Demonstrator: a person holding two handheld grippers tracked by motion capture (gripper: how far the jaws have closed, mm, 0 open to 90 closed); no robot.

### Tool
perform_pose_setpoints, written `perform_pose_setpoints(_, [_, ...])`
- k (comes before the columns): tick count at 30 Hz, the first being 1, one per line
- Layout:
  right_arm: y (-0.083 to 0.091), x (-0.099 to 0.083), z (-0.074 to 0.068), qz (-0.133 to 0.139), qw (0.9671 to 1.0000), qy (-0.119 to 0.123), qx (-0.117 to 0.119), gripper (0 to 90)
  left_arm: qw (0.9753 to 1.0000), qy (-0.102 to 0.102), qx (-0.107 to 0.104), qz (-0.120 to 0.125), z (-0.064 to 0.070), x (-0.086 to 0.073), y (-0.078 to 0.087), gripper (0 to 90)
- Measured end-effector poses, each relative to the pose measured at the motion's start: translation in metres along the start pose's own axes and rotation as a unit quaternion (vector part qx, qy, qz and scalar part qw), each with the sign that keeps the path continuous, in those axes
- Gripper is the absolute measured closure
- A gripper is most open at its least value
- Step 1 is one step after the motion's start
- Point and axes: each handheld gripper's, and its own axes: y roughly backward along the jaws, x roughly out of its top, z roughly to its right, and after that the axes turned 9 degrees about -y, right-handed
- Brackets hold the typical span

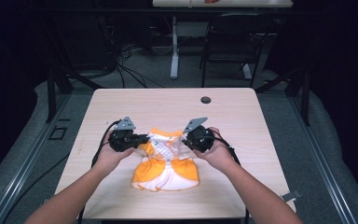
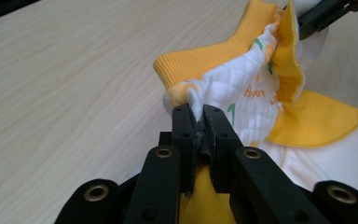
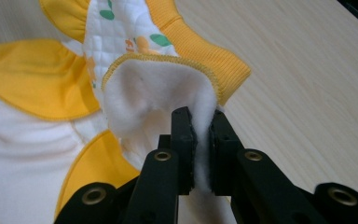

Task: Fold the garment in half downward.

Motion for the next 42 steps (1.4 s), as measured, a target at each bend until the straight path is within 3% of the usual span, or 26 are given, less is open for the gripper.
perform_pose_setpoints(2, [-0.001,-0.005,-0.002,-0.006,0.9999,-0.009,0.005,82.7,1.0000,-0.002,-0.004,-0.004,0.004,-0.004,-0.002,84.2])
perform_pose_setpoints(4, [-0.003,-0.011,-0.006,-0.016,0.9999,0.000,0.005,82.6,0.9999,-0.003,-0.010,-0.008,0.009,-0.009,-0.004,84.2])
perform_pose_setpoints(12, [-0.006,-0.033,-0.018,-0.018,0.9994,-0.013,0.027,80.3,0.9995,0.002,-0.030,-0.011,0.022,-0.025,-0.006,83.5])
perform_pose_setpoints(21, [0.005,-0.046,-0.028,-0.010,0.9967,-0.036,0.072,64.8,0.9981,0.012,-0.060,-0.006,0.035,-0.035,0.002,76.9])
perform_pose_setpoints(25, [0.011,-0.048,-0.030,-0.007,0.9959,-0.044,0.079,62.0,0.9976,0.025,-0.065,-0.001,0.037,-0.035,0.009,72.8])
perform_pose_setpoints(31, [0.028,-0.042,-0.030,0.013,0.9932,-0.060,0.099,56.4,0.9982,0.023,-0.055,0.004,0.035,-0.024,0.019,66.6])
perform_pose_setpoints(35, [0.036,-0.037,-0.025,0.042,0.9927,-0.066,0.091,61.5,0.9985,0.026,-0.045,0.014,0.031,-0.017,0.024,66.4])
perform_pose_setpoints(39, [0.028,-0.034,-0.017,0.038,0.9942,-0.082,0.058,78.5,0.9988,0.035,-0.034,0.004,0.025,-0.016,0.017,81.7])
perform_pose_setpoints(42, [0.017,-0.035,-0.014,0.026,0.9952,-0.087,0.038,83.2,0.9987,0.044,-0.028,-0.002,0.022,-0.018,0.010,89.5])
